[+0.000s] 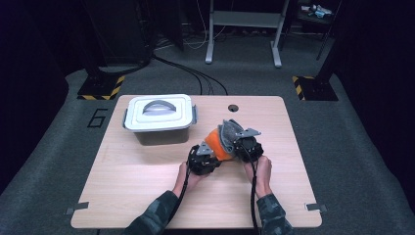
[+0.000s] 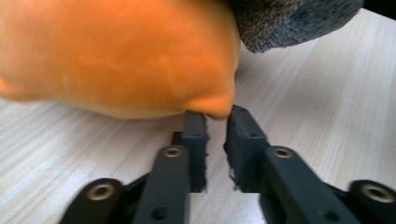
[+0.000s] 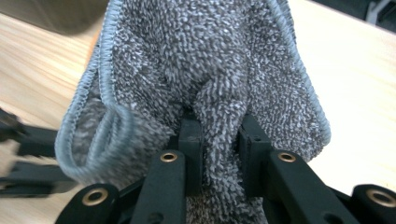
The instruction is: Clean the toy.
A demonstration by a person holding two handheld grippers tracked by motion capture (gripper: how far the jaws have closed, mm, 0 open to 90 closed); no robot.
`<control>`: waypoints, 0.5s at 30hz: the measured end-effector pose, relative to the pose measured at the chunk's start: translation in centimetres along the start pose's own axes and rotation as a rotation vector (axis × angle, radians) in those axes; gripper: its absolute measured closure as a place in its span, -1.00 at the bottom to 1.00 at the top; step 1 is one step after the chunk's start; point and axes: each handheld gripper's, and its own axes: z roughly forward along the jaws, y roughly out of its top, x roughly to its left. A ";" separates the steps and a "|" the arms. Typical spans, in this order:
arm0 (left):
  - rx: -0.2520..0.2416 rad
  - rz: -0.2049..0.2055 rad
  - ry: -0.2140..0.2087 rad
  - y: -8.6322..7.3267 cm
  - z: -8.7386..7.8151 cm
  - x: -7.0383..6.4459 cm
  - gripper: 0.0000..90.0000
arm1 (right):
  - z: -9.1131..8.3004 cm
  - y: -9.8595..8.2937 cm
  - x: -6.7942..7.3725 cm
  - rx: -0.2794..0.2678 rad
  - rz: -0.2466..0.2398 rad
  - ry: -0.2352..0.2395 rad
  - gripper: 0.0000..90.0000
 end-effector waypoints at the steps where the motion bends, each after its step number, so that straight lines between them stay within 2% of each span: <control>1: -0.007 -0.002 -0.001 0.0 -0.2 0.0 0.45 | 0.1 -0.2 -0.3 -0.003 0.005 0.006 0.67; 5: -0.030 -0.010 0.009 0.1 -1.4 0.5 0.20 | 0.3 -0.7 -1.0 0.008 0.022 0.008 0.67; 6: -0.042 -0.032 0.022 -0.1 -2.2 1.0 0.14 | 0.3 -0.8 -1.1 0.010 0.024 0.007 0.67; 7: -0.042 -0.032 0.022 -0.1 -2.2 1.0 0.11 | 0.3 -0.8 -1.1 0.010 0.024 0.007 0.67; 9: -0.055 -0.053 0.056 -0.2 -2.9 1.8 0.09 | 0.4 -1.1 -1.3 0.010 0.024 0.007 0.67; 13: -0.047 -0.085 0.098 0.0 -3.0 3.4 0.02 | 0.5 -1.4 -1.7 0.011 0.033 0.002 0.67; 15: -0.046 -0.080 0.119 0.2 -2.7 3.8 -0.01 | 0.5 -1.6 -2.0 0.017 0.032 0.000 0.67</control>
